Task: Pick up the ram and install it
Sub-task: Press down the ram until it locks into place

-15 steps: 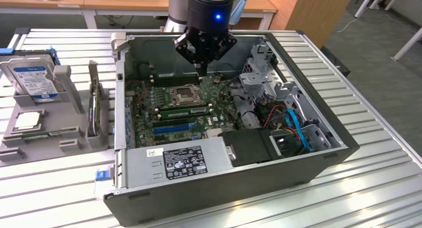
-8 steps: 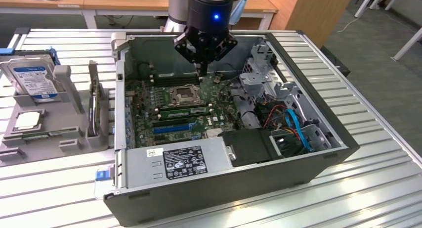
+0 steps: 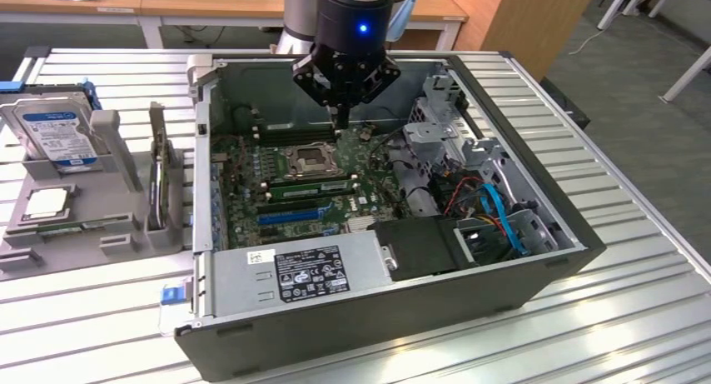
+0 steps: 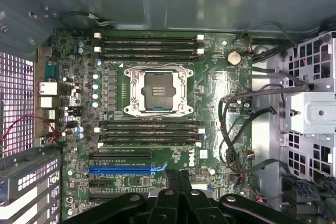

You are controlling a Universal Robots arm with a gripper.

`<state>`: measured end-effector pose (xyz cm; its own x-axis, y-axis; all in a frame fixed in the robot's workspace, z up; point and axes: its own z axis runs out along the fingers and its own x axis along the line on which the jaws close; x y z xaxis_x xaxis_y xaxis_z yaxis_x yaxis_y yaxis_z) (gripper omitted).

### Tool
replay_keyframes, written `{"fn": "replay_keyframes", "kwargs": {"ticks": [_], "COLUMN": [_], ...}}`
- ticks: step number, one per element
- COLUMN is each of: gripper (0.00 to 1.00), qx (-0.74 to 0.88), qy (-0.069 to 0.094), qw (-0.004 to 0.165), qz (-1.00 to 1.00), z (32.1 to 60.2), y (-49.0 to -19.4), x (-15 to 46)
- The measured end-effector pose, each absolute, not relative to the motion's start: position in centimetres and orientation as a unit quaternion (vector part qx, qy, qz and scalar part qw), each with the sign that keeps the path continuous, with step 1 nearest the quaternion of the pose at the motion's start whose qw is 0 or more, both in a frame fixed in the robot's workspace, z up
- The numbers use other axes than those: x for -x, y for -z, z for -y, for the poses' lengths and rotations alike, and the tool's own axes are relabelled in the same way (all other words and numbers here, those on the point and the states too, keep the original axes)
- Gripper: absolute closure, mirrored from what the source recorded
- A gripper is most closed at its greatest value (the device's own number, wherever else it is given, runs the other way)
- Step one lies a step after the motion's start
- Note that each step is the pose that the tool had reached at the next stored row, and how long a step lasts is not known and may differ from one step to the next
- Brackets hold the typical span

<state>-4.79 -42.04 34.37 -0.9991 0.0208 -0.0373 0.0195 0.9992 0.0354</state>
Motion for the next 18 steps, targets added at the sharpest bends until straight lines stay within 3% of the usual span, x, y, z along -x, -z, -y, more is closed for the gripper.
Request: {"fn": "replay_keyframes", "kwargs": {"ticks": [5,15,18], "gripper": [0.90,0.90,0.90], "qx": [-0.010,-0.011,-0.011], "qy": [-0.018,-0.017,-0.017], "qw": [0.017,-0.012,-0.013], "qz": [-1.000,-1.000,-1.000], "z": [42.03,42.04,42.03], "y": [-34.36,-34.38,-34.37], "x": [4.78,4.79,4.79]}}
